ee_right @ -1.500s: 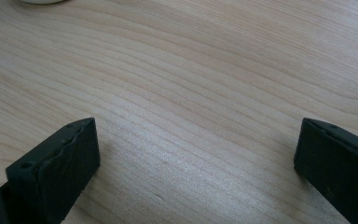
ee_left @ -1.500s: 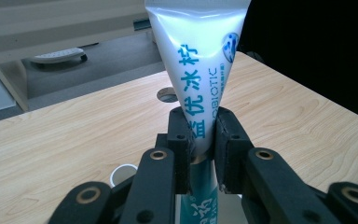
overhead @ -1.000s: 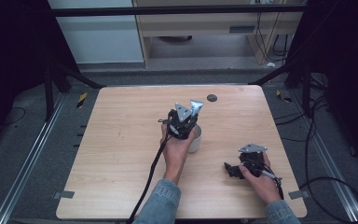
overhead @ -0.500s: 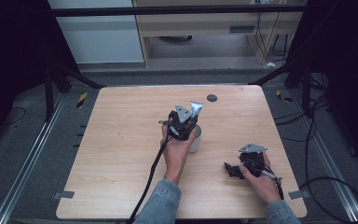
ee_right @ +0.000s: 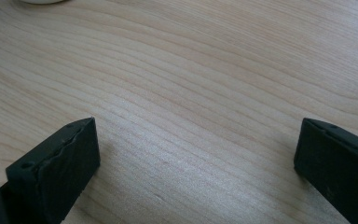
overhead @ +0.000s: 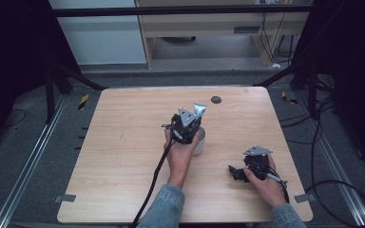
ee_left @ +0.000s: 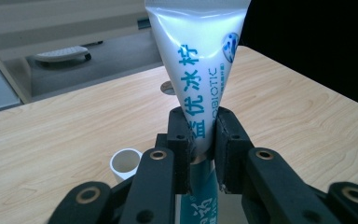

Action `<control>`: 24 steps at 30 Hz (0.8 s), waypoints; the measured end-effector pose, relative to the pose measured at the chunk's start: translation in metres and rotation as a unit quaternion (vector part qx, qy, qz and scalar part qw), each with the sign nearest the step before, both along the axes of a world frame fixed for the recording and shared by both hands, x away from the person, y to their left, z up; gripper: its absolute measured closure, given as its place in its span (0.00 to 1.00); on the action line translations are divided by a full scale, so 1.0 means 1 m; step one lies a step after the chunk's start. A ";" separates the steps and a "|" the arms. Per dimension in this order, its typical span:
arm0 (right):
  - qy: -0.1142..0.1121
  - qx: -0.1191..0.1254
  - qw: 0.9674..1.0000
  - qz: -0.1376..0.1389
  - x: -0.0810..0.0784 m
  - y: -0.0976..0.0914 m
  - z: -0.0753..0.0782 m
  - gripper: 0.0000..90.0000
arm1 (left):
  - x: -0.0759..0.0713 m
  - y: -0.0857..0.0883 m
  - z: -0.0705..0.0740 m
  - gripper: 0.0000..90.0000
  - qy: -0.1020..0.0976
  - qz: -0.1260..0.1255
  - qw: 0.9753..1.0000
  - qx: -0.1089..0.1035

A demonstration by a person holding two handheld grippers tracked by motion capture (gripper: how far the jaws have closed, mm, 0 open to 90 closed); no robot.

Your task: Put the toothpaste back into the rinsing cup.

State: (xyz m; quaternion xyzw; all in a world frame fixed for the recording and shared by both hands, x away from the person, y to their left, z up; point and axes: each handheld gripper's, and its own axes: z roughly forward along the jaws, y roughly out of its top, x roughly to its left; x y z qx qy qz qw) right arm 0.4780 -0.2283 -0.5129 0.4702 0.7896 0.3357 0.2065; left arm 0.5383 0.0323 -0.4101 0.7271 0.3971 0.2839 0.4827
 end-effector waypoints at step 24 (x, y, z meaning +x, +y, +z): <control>0.000 0.000 1.000 0.000 0.000 0.000 0.000 0.00 | -0.004 -0.001 -0.011 0.86 -0.006 0.003 1.000 -0.006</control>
